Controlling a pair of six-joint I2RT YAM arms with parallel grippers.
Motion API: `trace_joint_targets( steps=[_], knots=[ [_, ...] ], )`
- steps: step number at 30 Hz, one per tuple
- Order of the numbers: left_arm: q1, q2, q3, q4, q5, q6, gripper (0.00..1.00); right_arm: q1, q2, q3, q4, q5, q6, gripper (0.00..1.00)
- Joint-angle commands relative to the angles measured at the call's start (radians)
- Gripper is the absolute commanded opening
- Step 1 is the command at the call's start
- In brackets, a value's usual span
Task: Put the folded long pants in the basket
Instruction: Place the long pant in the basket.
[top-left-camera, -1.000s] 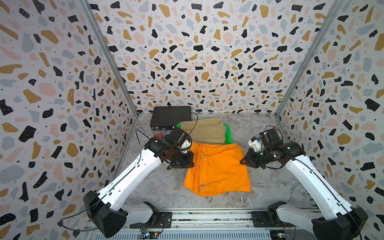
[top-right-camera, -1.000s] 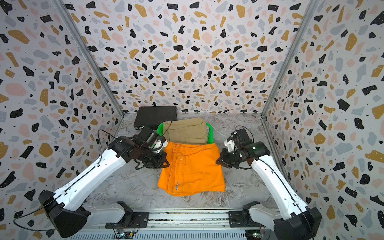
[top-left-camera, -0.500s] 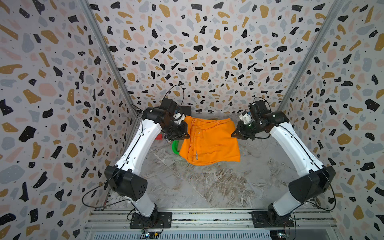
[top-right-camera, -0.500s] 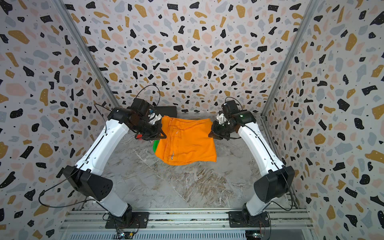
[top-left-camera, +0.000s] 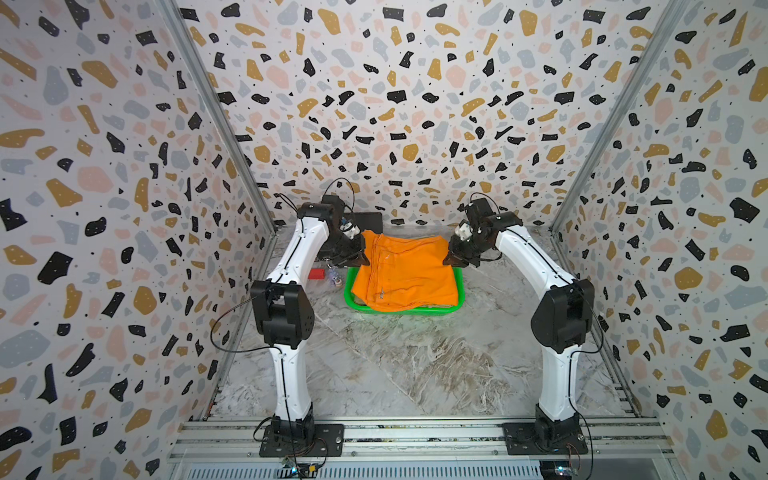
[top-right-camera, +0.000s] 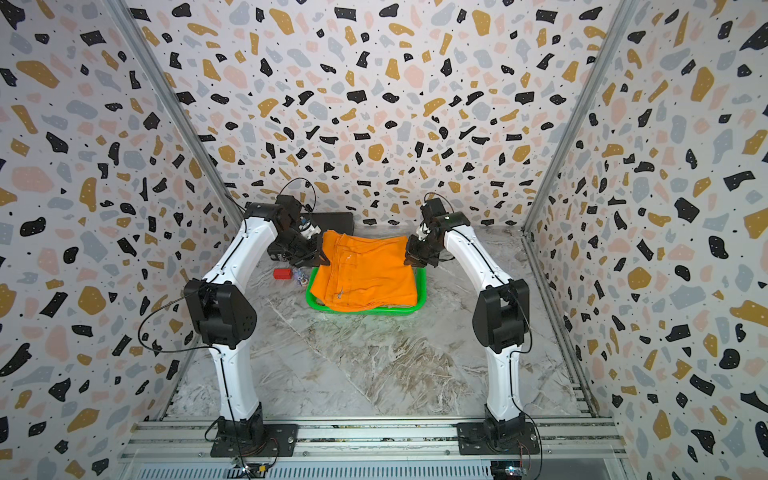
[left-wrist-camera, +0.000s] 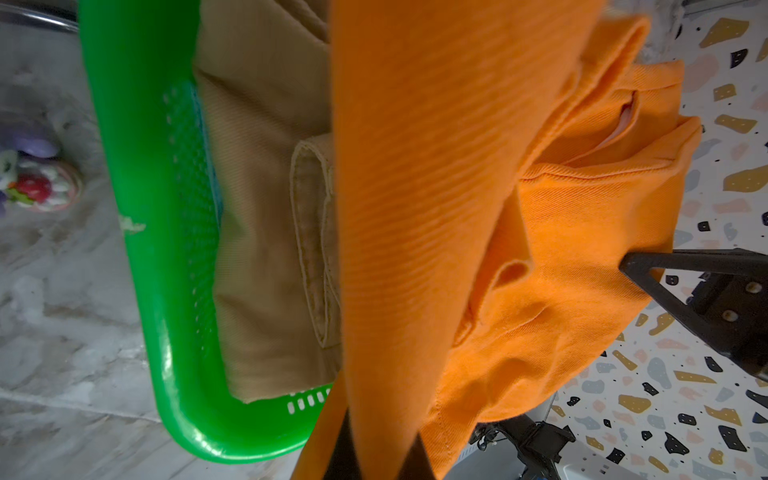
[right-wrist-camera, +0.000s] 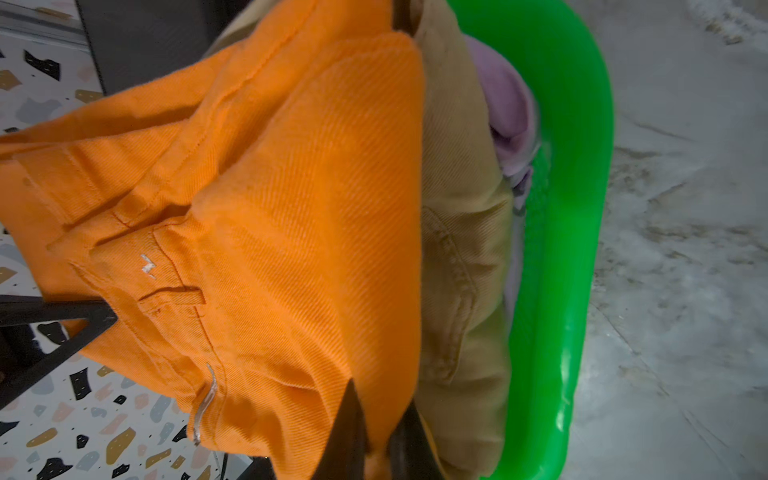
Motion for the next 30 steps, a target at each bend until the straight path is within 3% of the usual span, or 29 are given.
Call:
trace_joint_targets(
  steps=[1,8,15,16,17,18,19,20,23,26,30],
  knots=[
    [0.009,0.068,0.041,0.016,0.01,0.055,0.0,-0.003,0.019,0.003,0.017,0.018,-0.048,0.0],
    [0.012,0.143,-0.039,0.146,-0.022,0.06,0.0,-0.004,0.094,-0.053,0.066,0.091,-0.114,0.0],
    [0.032,0.136,0.017,0.187,-0.039,0.046,0.0,-0.006,0.031,-0.081,0.08,0.107,-0.106,0.0],
    [0.034,0.129,0.015,0.193,-0.044,0.038,0.0,-0.006,0.014,-0.092,0.085,0.103,-0.1,0.04],
    [0.034,0.119,0.012,0.199,-0.045,0.033,0.0,-0.007,-0.002,-0.099,0.088,0.103,-0.099,0.15],
    [0.034,0.102,0.003,0.207,-0.045,0.027,0.04,-0.006,-0.021,-0.103,0.087,0.107,-0.097,0.25],
    [0.033,0.075,-0.01,0.216,-0.042,0.021,0.35,-0.006,-0.04,-0.101,0.082,0.111,-0.096,0.31],
    [0.033,0.047,-0.022,0.222,-0.042,0.016,0.48,-0.006,-0.059,-0.097,0.075,0.114,-0.098,0.36],
    [0.033,-0.088,-0.11,0.267,-0.051,-0.01,0.67,-0.006,-0.129,-0.083,0.038,0.119,-0.102,0.46],
    [0.032,-0.243,-0.228,0.316,-0.04,-0.068,0.68,-0.003,-0.202,-0.101,0.0,0.098,-0.099,0.49],
    [0.003,-0.421,-0.433,0.424,0.019,-0.196,0.53,0.03,-0.31,-0.204,0.02,0.041,-0.061,0.43]
  ],
)
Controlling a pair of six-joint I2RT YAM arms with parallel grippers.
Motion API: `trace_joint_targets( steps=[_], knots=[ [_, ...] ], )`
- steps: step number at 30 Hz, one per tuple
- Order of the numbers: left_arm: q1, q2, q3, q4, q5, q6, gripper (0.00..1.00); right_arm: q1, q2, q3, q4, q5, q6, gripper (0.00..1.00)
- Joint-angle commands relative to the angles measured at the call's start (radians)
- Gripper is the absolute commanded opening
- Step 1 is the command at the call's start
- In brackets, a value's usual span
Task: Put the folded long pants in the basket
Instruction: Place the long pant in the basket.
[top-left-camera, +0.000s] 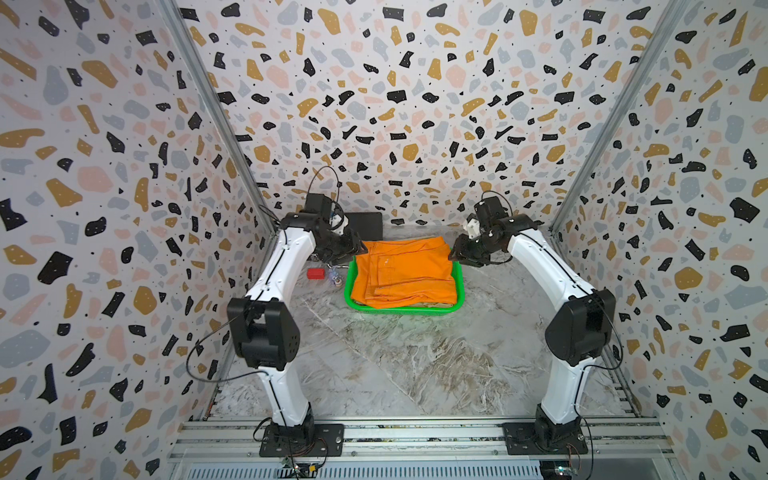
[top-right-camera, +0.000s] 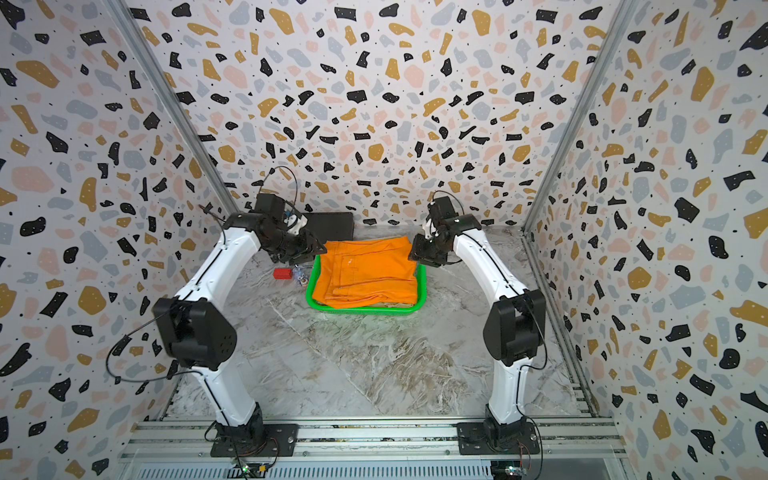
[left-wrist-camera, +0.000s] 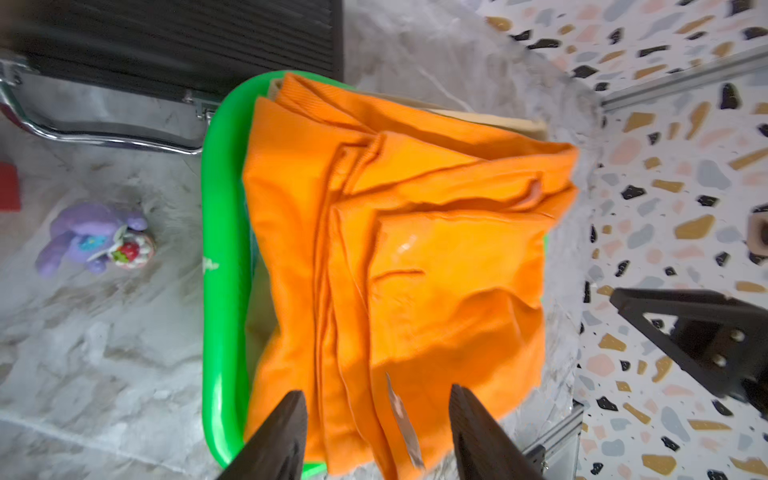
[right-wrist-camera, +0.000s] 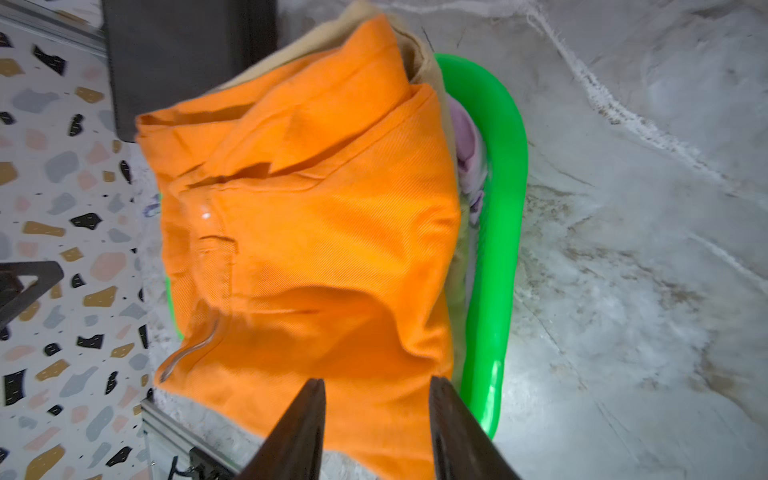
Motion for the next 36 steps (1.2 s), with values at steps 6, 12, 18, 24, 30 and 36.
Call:
trace_joint_targets(
  steps=[6,12,18,24,30,36],
  knots=[
    [-0.163,-0.072,-0.191,0.163,0.086,-0.137,0.49,0.092,-0.117,-0.174,0.027,-0.083,0.064,0.42],
    [-0.181,0.059,-0.237,0.273,0.125,-0.172,0.47,0.101,0.027,-0.183,0.063,-0.083,0.043,0.4],
    [-0.185,0.13,-0.374,0.316,0.141,-0.16,0.43,0.115,0.098,-0.303,0.066,-0.057,0.017,0.34],
    [-0.183,0.176,-0.47,0.374,0.13,-0.151,0.4,0.115,0.102,-0.42,0.09,-0.04,0.017,0.31],
    [-0.177,0.11,-0.34,0.325,0.114,-0.163,0.4,0.115,0.039,-0.283,0.007,-0.003,0.007,0.35],
    [-0.138,0.054,-0.033,0.19,0.07,-0.126,0.48,0.116,0.034,0.045,-0.116,0.076,-0.02,0.42]
  ],
)
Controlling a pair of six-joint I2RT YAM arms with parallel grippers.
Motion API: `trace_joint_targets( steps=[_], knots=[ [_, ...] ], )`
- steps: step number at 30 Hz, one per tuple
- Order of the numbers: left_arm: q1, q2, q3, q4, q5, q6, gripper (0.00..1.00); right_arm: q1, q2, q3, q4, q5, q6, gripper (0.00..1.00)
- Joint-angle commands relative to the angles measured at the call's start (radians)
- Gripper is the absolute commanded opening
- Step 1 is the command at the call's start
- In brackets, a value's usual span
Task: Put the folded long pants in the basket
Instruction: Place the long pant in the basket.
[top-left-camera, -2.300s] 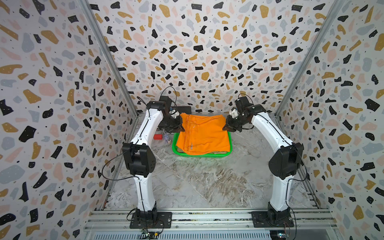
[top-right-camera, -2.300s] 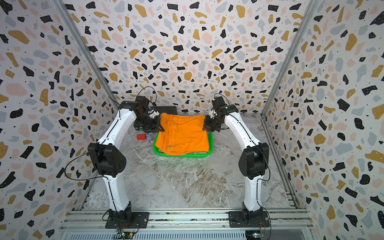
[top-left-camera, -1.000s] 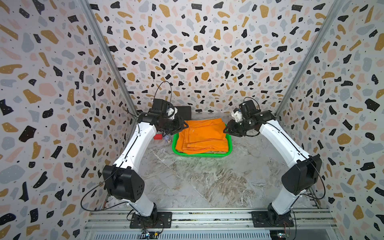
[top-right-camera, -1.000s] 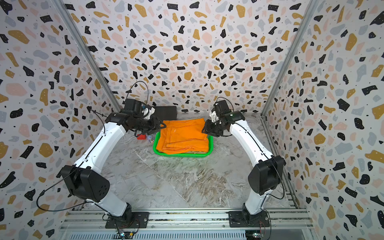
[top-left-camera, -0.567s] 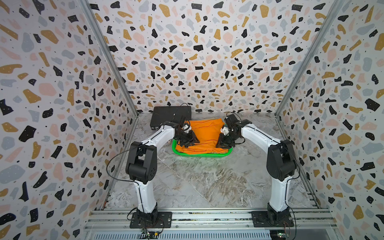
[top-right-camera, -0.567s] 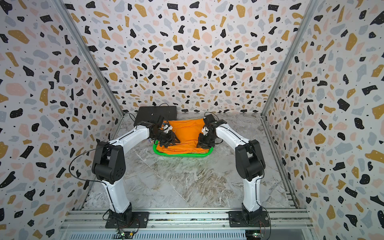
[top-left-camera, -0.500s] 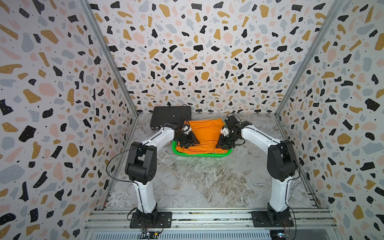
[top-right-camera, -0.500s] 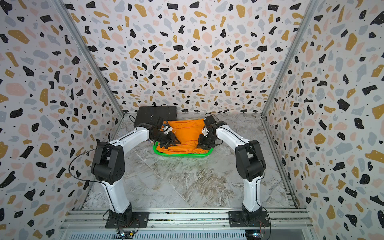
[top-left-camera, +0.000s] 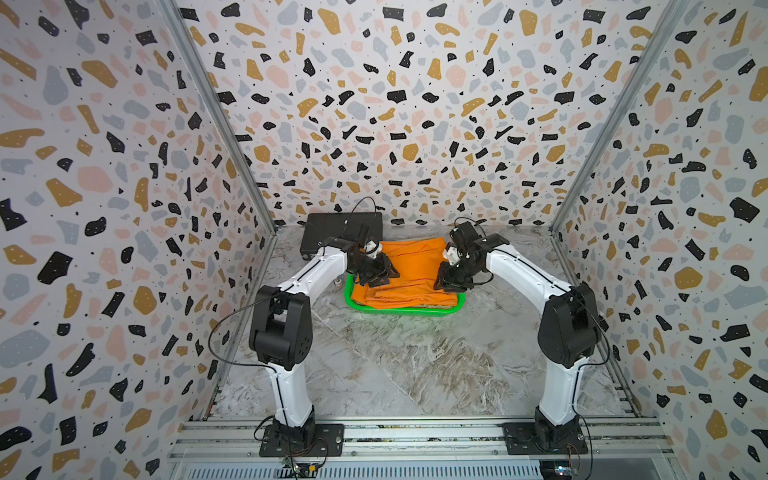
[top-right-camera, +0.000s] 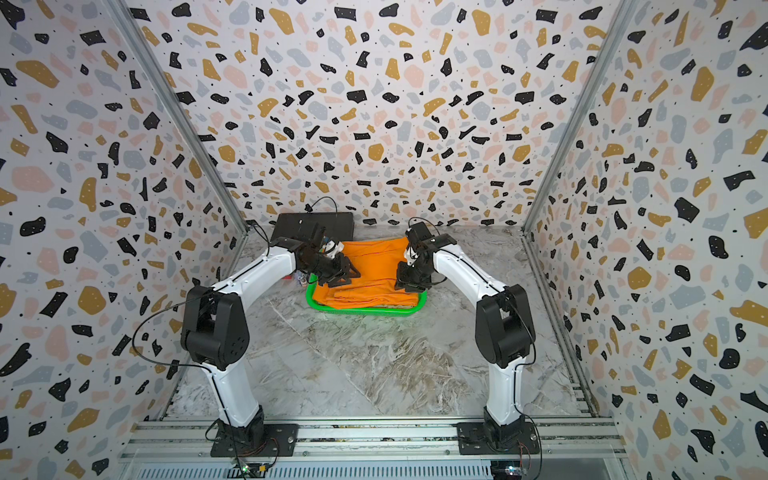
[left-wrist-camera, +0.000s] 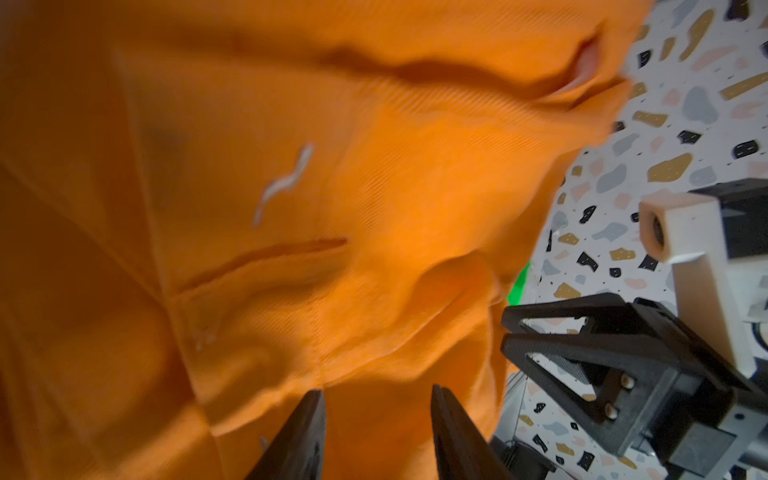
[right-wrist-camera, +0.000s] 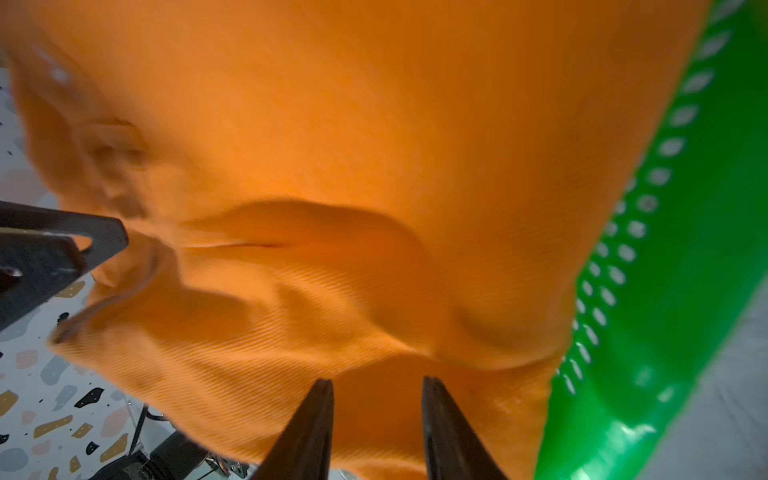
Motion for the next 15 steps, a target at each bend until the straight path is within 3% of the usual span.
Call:
trace_joint_targets(
  steps=[1,9,15],
  knots=[
    [0.043,-0.048,0.157,-0.061,-0.039,0.026,0.49,0.001,-0.016,0.207,-0.134,0.089,-0.037,0.42],
    [0.137,0.146,0.322,-0.07,-0.088,0.067,0.5,-0.008,0.299,0.598,-0.139,0.201,-0.091,0.46],
    [0.141,0.342,0.407,-0.073,-0.073,0.096,0.5,-0.009,0.495,0.651,-0.155,0.284,-0.095,0.43]
  ],
)
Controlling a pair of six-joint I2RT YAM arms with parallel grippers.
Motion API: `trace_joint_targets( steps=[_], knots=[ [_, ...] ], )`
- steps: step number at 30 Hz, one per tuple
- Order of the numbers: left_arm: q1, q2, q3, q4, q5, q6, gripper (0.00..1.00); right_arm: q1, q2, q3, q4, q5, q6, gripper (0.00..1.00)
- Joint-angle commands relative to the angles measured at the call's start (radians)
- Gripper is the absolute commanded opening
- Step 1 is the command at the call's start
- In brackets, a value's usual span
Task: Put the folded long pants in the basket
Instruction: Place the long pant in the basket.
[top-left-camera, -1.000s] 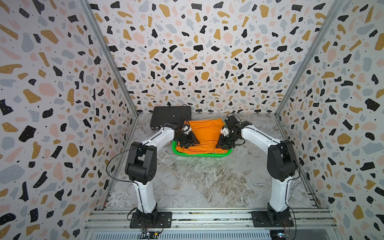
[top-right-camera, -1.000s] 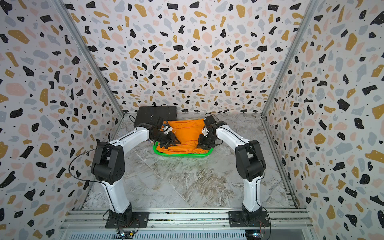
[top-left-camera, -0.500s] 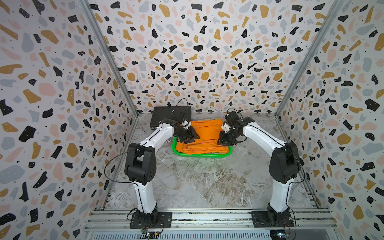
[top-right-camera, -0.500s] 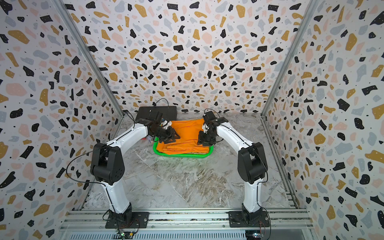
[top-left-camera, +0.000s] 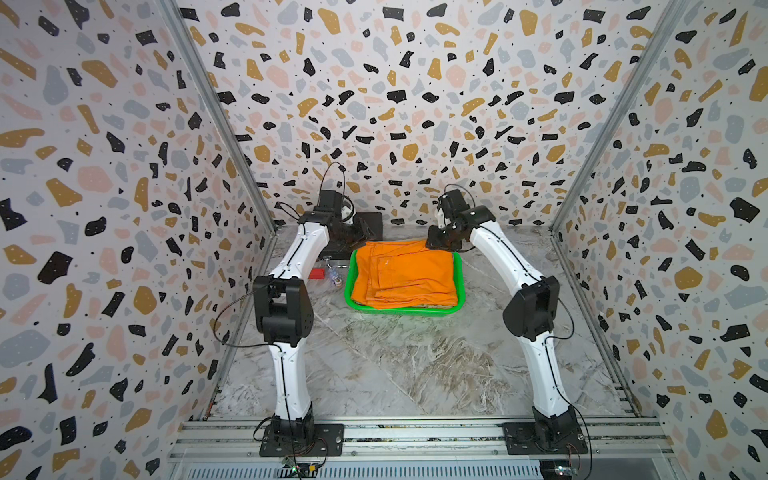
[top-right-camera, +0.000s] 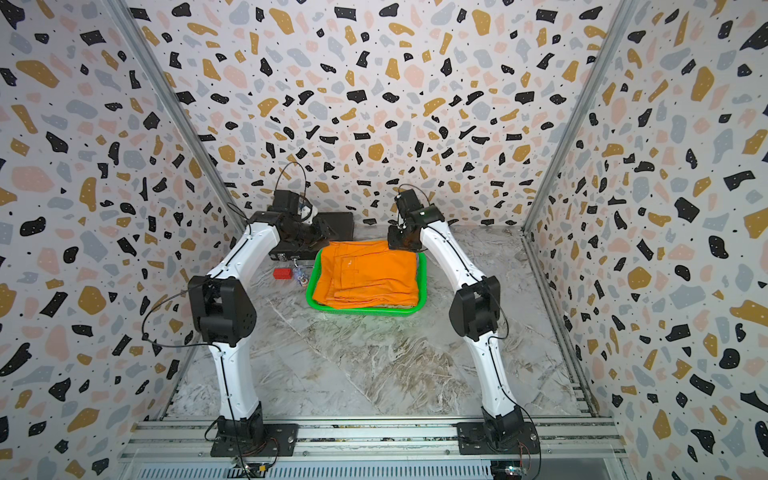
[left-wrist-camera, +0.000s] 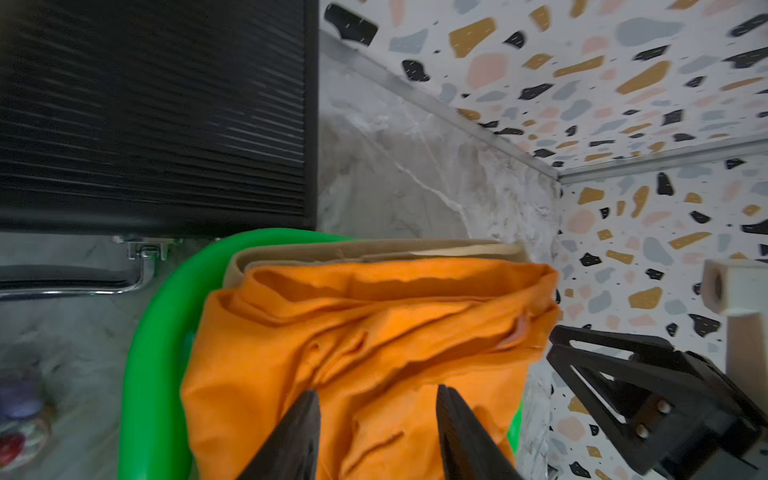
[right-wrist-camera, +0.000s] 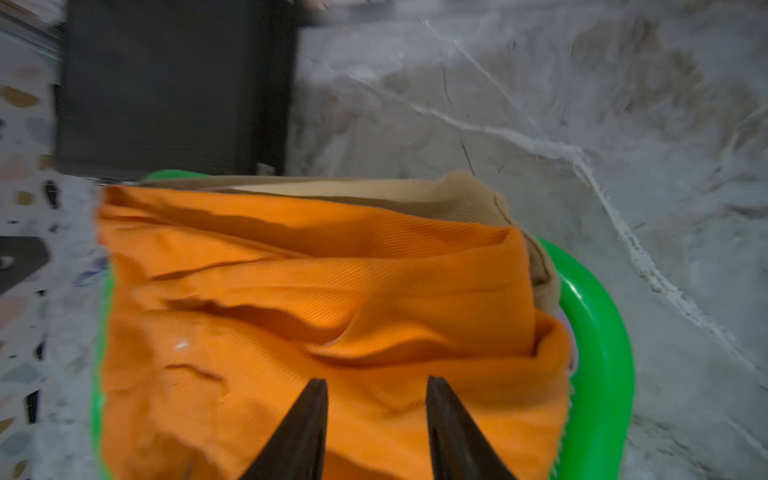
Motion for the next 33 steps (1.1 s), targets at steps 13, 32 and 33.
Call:
trace_joint_targets(
  steps=[13,32,33],
  knots=[
    [-0.013,-0.031,0.046,-0.077,-0.022,0.068,0.67,-0.01,-0.196,-0.204,-0.05,0.131,-0.065,0.47],
    [0.076,-1.196,-1.184,0.417,-0.823,0.228,1.0,-0.075,-1.345,-1.86,1.092,0.54,-0.533,0.99],
    [0.076,-1.218,-1.258,0.482,-0.839,0.246,1.0,-0.075,-1.354,-1.911,1.113,0.558,-0.542,0.99]
  ],
)
